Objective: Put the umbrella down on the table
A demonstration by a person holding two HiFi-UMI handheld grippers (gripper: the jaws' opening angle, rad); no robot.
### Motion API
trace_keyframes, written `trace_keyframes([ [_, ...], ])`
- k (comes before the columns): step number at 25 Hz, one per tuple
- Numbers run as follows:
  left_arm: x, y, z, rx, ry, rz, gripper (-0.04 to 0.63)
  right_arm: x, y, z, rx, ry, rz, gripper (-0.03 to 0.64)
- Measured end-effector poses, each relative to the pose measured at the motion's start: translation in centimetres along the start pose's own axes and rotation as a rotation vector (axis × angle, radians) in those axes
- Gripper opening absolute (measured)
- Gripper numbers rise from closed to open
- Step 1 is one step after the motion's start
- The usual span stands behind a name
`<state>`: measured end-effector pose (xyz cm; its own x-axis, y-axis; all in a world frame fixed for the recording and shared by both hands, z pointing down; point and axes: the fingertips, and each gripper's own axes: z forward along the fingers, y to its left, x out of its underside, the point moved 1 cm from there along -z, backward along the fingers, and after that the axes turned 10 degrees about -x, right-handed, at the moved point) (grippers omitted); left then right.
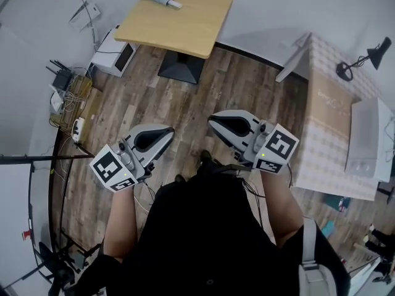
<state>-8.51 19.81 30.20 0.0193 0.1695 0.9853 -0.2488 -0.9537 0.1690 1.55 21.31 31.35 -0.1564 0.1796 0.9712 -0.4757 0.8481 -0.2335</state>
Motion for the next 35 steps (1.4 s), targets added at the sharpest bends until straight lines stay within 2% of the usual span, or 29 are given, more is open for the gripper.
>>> trace_keyframes([
  [10, 1.7, -2.4, -10.9, -0.049, -0.03, -0.053, 0.011, 2.5, 7.1, 5.8, -0.021, 0.078, 0.018, 0.018],
  [15, 3.0, -3.1, -13.8, -0.073, -0.033, -0.07, 0.011, 3.5, 10.1, 6.9, -0.01, 0.107, 0.006, 0.018],
  [22, 3.3, -5.2, -13.8, -0.051, -0.02, -0.049, 0.011, 4.7, 11.7, 6.1, -0.01, 0.104, 0.017, 0.018],
  [28, 1.7, -7.1, -12.2, -0.035, -0.005, -0.015, 0.011, 3.1, 12.2, 5.3, -0.037, 0.067, -0.019, 0.018],
  [31, 1.3, -8.4, -10.5, -0.016, 0.001, 0.006, 0.011, 2.9, 12.4, 3.4, -0.033, 0.047, -0.025, 0.018],
  [35, 1.1, -9.7, -8.3, -0.002, -0.005, -0.003, 0.011, 2.9, 12.1, 0.5, -0.015, 0.046, -0.025, 0.018],
])
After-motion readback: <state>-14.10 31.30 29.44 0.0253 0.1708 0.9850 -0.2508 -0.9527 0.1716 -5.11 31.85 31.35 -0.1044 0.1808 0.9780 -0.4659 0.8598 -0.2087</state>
